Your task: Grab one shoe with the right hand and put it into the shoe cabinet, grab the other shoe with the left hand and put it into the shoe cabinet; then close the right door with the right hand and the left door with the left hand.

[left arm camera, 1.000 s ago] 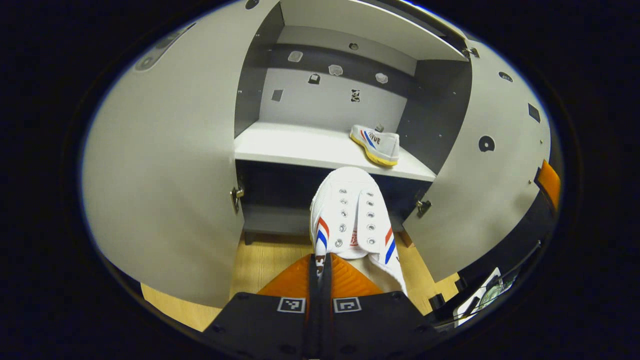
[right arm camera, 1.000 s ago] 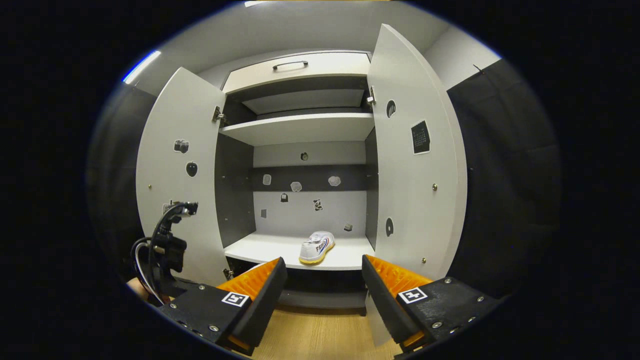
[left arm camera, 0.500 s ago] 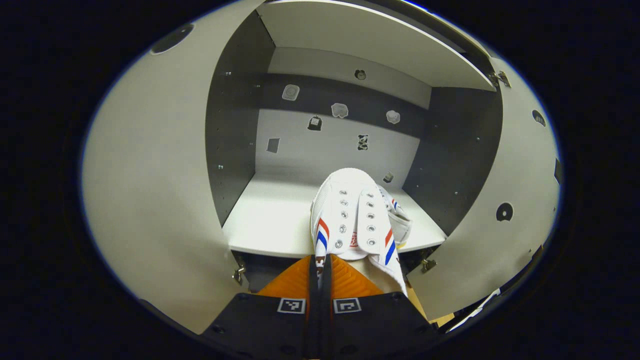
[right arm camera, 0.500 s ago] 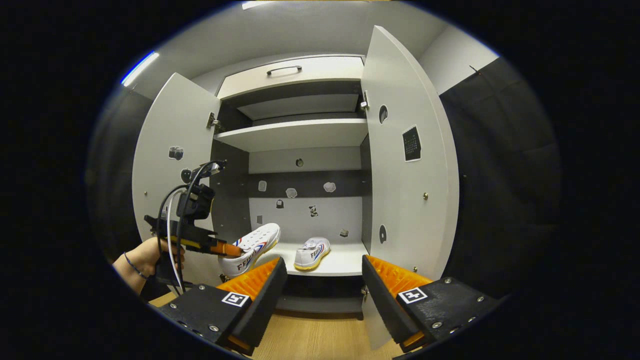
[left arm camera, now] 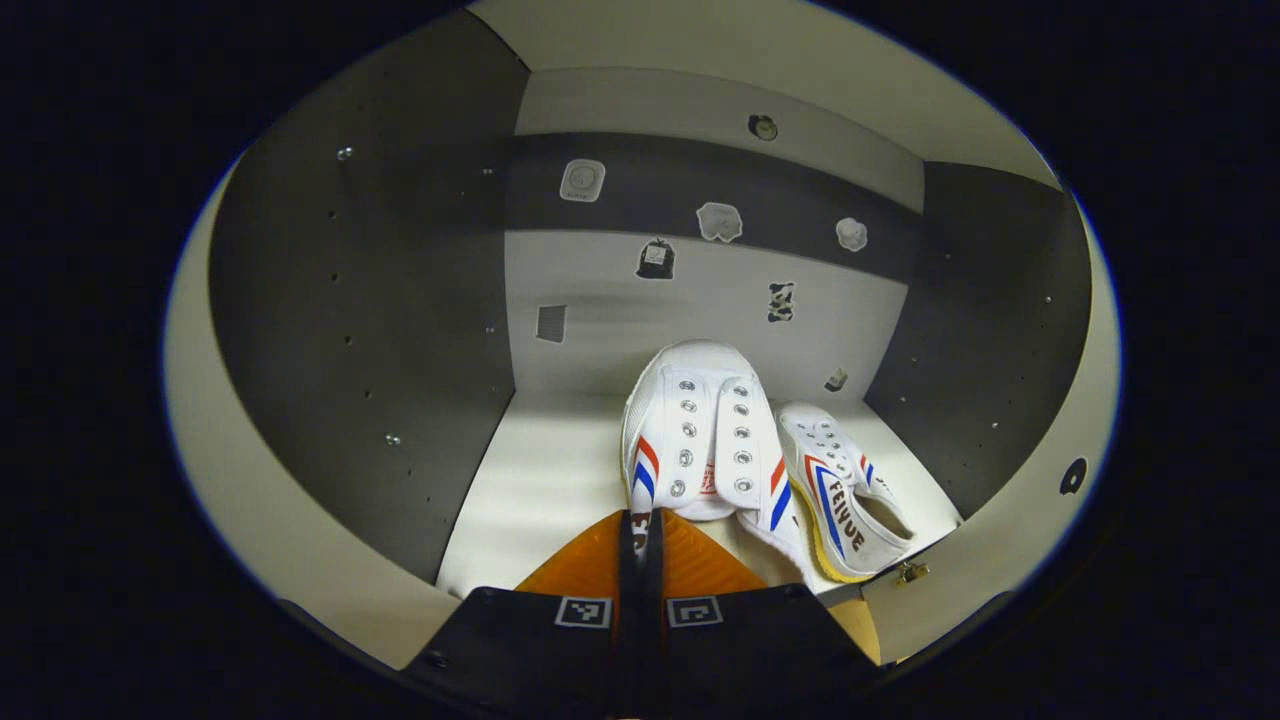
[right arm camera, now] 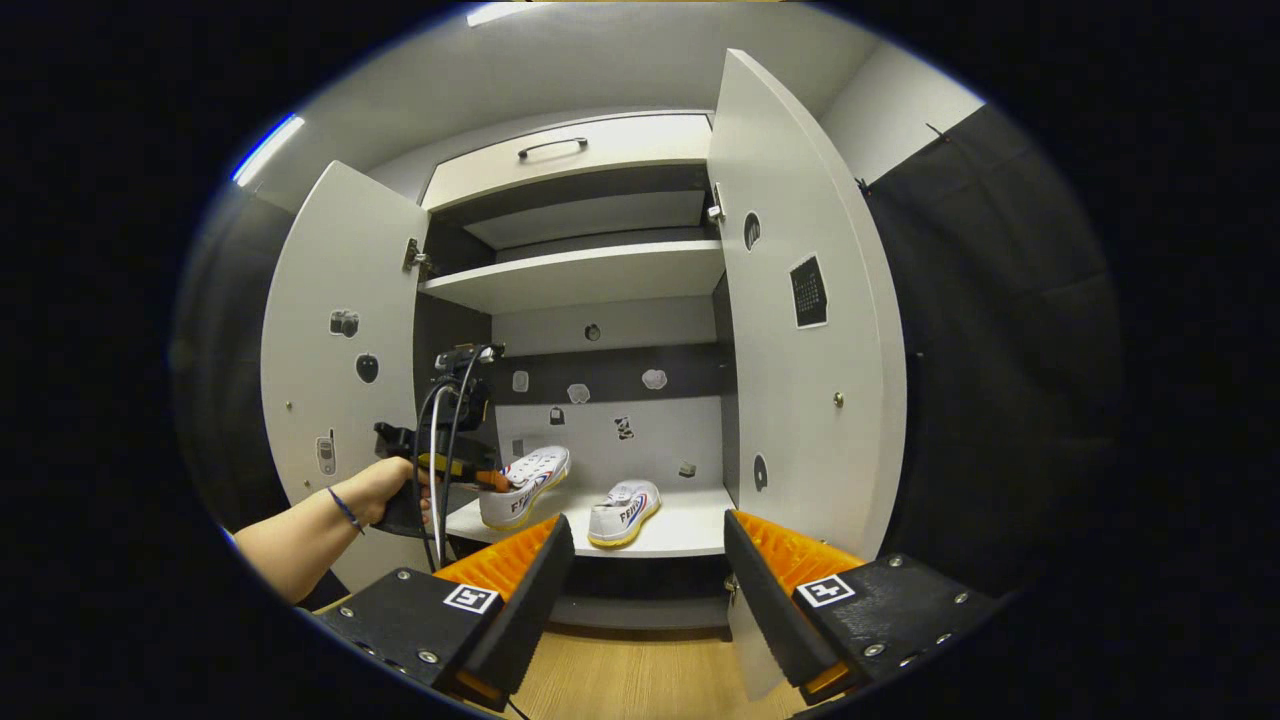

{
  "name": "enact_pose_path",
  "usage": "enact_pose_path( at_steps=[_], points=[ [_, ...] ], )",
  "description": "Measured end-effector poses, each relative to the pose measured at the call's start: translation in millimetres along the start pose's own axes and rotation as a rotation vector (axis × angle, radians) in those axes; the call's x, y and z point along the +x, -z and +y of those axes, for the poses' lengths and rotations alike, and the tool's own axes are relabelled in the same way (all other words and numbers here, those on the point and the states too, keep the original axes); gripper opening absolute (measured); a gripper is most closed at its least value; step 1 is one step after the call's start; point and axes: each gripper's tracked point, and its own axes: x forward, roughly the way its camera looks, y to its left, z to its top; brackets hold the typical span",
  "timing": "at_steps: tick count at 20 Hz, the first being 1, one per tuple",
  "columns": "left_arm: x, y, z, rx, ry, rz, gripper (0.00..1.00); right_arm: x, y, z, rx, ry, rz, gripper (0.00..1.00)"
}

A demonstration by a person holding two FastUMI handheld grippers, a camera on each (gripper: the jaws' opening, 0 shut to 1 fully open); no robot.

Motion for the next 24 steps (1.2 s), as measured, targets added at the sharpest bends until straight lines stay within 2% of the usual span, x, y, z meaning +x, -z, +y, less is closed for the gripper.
enact_pose_path(
  at_steps=[7,16,17,18,19,20,21,22,24],
  points=[
    [26,18,-6,-0.007,0.014,0.086,0.06,7,4,1,0.015,0.0,0.009,0.93],
    [31,20,-1,0.008,0.014,0.091,0.09,13,10,17,0.023,-0.031,0.037,0.93],
    [30,18,-2,0.018,0.015,0.09,0.14,13,11,18,0.024,-0.034,0.04,0.93],
    [29,14,-4,0.033,0.01,0.077,0.14,11,11,19,0.024,-0.033,0.042,0.93],
    [28,8,-6,0.041,0.012,0.06,0.23,11,12,17,0.024,-0.031,0.044,0.93],
    [23,4,-6,0.057,0.0,0.044,0.25,8,13,16,0.024,-0.029,0.046,0.93],
    [16,1,-8,0.069,-0.003,0.028,0.31,5,12,16,0.027,-0.029,0.048,0.93],
    [8,-5,-8,0.077,-0.011,0.008,0.31,2,10,16,0.031,-0.03,0.046,0.93],
    [-13,-15,-15,0.075,0.006,-0.04,0.44,-4,5,15,0.038,-0.032,0.038,0.93]
  ],
)
